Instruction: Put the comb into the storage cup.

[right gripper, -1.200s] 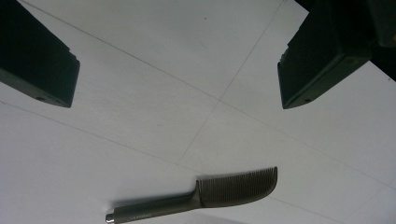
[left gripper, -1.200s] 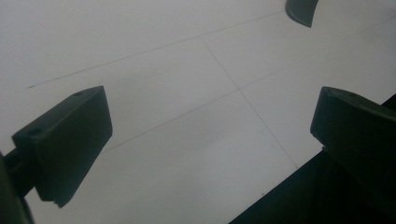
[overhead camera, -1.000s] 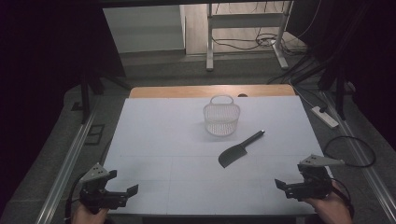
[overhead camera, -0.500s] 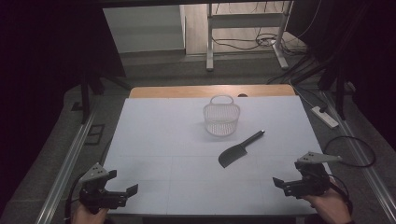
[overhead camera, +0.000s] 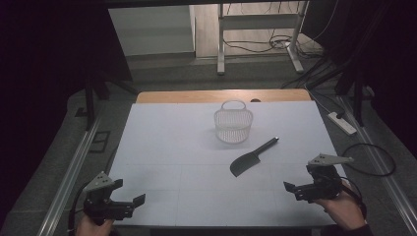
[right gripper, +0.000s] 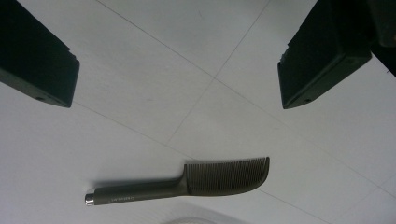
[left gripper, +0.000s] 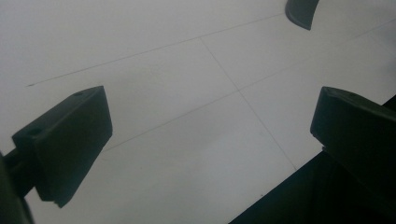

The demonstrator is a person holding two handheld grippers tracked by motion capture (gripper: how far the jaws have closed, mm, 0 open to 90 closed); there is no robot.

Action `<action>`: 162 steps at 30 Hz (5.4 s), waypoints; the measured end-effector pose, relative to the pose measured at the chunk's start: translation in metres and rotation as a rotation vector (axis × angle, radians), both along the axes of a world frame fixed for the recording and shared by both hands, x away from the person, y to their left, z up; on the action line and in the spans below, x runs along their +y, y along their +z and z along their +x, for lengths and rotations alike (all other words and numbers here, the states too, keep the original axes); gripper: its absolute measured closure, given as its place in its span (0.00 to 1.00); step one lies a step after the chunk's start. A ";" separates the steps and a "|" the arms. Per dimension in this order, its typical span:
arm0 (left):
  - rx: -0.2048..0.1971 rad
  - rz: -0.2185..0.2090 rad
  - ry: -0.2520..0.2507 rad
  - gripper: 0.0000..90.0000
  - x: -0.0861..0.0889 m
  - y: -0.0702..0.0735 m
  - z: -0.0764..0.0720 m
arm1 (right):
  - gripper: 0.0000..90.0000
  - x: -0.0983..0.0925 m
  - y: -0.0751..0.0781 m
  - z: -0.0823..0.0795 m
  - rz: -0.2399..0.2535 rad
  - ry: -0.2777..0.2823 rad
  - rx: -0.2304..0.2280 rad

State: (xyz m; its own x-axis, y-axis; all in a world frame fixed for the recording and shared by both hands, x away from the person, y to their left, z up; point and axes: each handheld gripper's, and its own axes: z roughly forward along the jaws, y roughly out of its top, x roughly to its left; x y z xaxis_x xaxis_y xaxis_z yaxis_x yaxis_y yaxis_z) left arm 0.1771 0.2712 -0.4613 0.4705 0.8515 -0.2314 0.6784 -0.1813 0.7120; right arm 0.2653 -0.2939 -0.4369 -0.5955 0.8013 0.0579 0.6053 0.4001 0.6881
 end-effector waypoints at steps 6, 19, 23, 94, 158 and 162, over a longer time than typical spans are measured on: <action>-0.001 0.000 0.000 0.00 0.000 0.000 0.000 | 0.00 0.003 0.001 0.003 -0.011 0.013 0.006; 0.000 -0.005 0.001 0.00 0.001 0.000 0.000 | 0.00 0.011 0.003 0.019 0.008 0.030 -0.015; 0.001 -0.006 0.002 0.00 0.001 0.000 0.000 | 0.00 0.013 0.003 0.026 0.000 0.027 -0.002; 0.006 -0.020 0.004 0.00 0.002 -0.001 0.001 | 0.00 0.053 -0.008 0.120 -0.084 0.032 0.063; 0.016 -0.044 0.002 0.00 0.005 -0.001 0.002 | 0.49 0.087 -0.031 0.194 -0.245 0.017 0.179; 0.016 -0.043 0.002 0.00 0.005 -0.001 0.002 | 0.73 0.092 -0.031 0.193 -0.263 0.067 0.191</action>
